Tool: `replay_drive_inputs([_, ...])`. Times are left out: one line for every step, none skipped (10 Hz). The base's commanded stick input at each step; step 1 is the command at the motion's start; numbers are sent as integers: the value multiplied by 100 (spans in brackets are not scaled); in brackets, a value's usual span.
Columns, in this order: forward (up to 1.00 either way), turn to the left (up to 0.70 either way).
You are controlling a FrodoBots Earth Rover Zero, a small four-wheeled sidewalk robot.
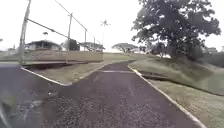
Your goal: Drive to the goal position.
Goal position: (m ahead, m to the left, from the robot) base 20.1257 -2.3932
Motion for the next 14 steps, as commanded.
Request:
replay_drive_inputs([100,0])
replay_drive_inputs([100,0])
replay_drive_inputs([100,0])
replay_drive_inputs([100,0])
replay_drive_inputs([100,0])
replay_drive_inputs([100,0])
replay_drive_inputs([100,0])
replay_drive_inputs([100,0])
replay_drive_inputs([100,0])
replay_drive_inputs([100,0])
replay_drive_inputs([100,0])
replay_drive_inputs([100,0])
replay_drive_inputs([100,0])
replay_drive_inputs([100,0])
